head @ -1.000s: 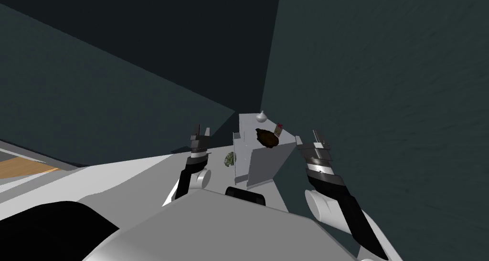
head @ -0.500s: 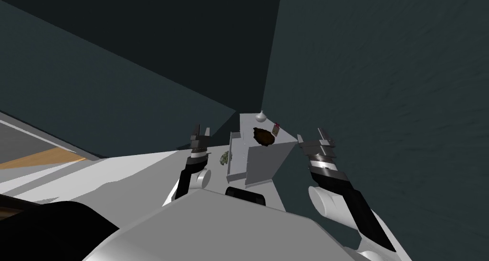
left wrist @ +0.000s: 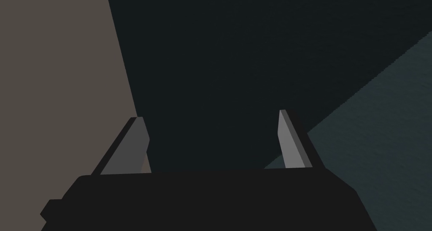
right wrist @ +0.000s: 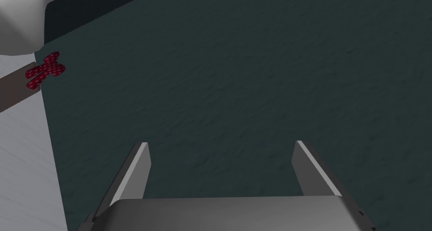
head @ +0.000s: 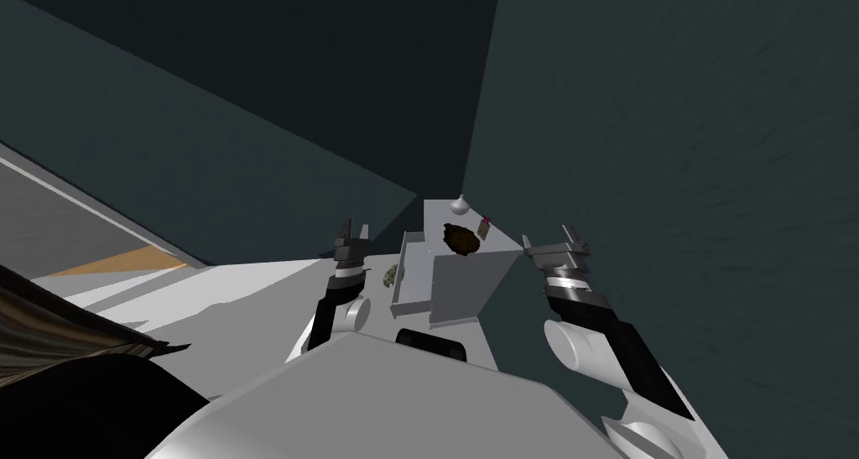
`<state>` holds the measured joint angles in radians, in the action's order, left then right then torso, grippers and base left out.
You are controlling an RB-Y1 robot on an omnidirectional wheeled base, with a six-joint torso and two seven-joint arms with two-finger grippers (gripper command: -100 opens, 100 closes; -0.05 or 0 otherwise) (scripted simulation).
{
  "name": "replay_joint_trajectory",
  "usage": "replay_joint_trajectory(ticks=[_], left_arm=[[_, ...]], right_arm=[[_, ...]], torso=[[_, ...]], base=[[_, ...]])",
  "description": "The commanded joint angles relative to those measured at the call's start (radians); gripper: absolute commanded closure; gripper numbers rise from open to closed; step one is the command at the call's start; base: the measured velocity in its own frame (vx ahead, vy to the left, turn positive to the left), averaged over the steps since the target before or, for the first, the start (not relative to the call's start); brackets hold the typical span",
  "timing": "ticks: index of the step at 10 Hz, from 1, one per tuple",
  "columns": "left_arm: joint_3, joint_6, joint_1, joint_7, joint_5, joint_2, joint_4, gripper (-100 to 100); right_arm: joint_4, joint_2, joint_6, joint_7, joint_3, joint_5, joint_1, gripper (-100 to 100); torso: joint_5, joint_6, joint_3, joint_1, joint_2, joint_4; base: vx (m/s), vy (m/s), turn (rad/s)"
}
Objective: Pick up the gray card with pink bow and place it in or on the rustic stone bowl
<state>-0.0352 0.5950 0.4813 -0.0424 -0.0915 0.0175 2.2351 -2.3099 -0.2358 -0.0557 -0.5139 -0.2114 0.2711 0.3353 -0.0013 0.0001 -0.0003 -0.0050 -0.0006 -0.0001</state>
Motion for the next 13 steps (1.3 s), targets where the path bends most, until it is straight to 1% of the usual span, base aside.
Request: replay_joint_trajectory(ticks=[1, 3, 4, 6, 7, 9, 10, 11, 12, 13], left_arm=[[0.0, 0.0, 0.0, 0.0, 0.0, 0.0, 0.0, 0], [0.0, 0.0, 0.0, 0.0, 0.0, 0.0, 0.0, 0], [0.0, 0.0, 0.0, 0.0, 0.0, 0.0, 0.0, 0], [0.0, 0.0, 0.0, 0.0, 0.0, 0.0, 0.0, 0], [0.0, 0.0, 0.0, 0.0, 0.0, 0.0, 0.0, 0], [0.0, 0.0, 0.0, 0.0, 0.0, 0.0, 0.0, 0], [0.0, 0.0, 0.0, 0.0, 0.0, 0.0, 0.0, 0], [0.0, 0.0, 0.0, 0.0, 0.0, 0.0, 0.0, 0], [0.0, 0.0, 0.0, 0.0, 0.0, 0.0, 0.0, 0], [0.0, 0.0, 0.0, 0.0, 0.0, 0.0, 0.0, 0]], right_arm=[[0.004, -0.004, 0.014, -0.031, -0.008, 0.018, -0.005, -100], [0.026, -0.013, 0.055, -0.095, -0.022, 0.074, -0.031, -100], [0.026, -0.013, 0.055, -0.103, -0.022, 0.074, -0.031, -100], [0.054, -0.022, 0.092, -0.167, -0.03, 0.134, -0.055, -100], [0.054, -0.022, 0.092, -0.177, -0.03, 0.134, -0.055, -100], [0.088, -0.032, 0.126, -0.243, -0.031, 0.196, -0.078, -100], [0.088, -0.032, 0.126, -0.254, -0.031, 0.196, -0.078, -100], [0.107, -0.036, 0.142, -0.292, -0.03, 0.228, -0.089, -100], [0.126, -0.041, 0.157, -0.32, -0.027, 0.26, -0.099, -100], [0.126, -0.041, 0.157, -0.331, -0.027, 0.26, -0.099, -100]], torso=[[0.0, 0.0, 0.0, 0.0, 0.0, 0.0], [0.0, 0.0, 0.0, 0.002, 0.0, 0.0], [0.0, 0.0, 0.0, 0.002, 0.0, 0.0], [0.0, 0.0, 0.0, 0.002, 0.0, 0.0], [0.0, 0.0, 0.0, 0.002, -0.001, 0.0], [0.001, 0.0, -0.001, 0.003, -0.001, 0.0], [0.001, 0.0, -0.001, 0.003, -0.001, 0.0], [0.001, 0.0, -0.001, 0.003, -0.001, 0.0], [0.001, 0.0, -0.001, 0.004, -0.002, 0.0], [0.001, 0.0, -0.001, 0.004, -0.002, -0.001]], base=[[-0.012, -0.057, 0.043], [-0.012, -0.043, 0.107], [-0.008, -0.042, 0.049], [-0.008, -0.039, 0.092], [-0.004, -0.035, 0.064], [0.003, -0.029, 0.105], [0.004, -0.024, 0.045], [0.007, -0.013, 0.094], [0.015, -0.017, 0.12], [0.014, -0.014, 0.046]])
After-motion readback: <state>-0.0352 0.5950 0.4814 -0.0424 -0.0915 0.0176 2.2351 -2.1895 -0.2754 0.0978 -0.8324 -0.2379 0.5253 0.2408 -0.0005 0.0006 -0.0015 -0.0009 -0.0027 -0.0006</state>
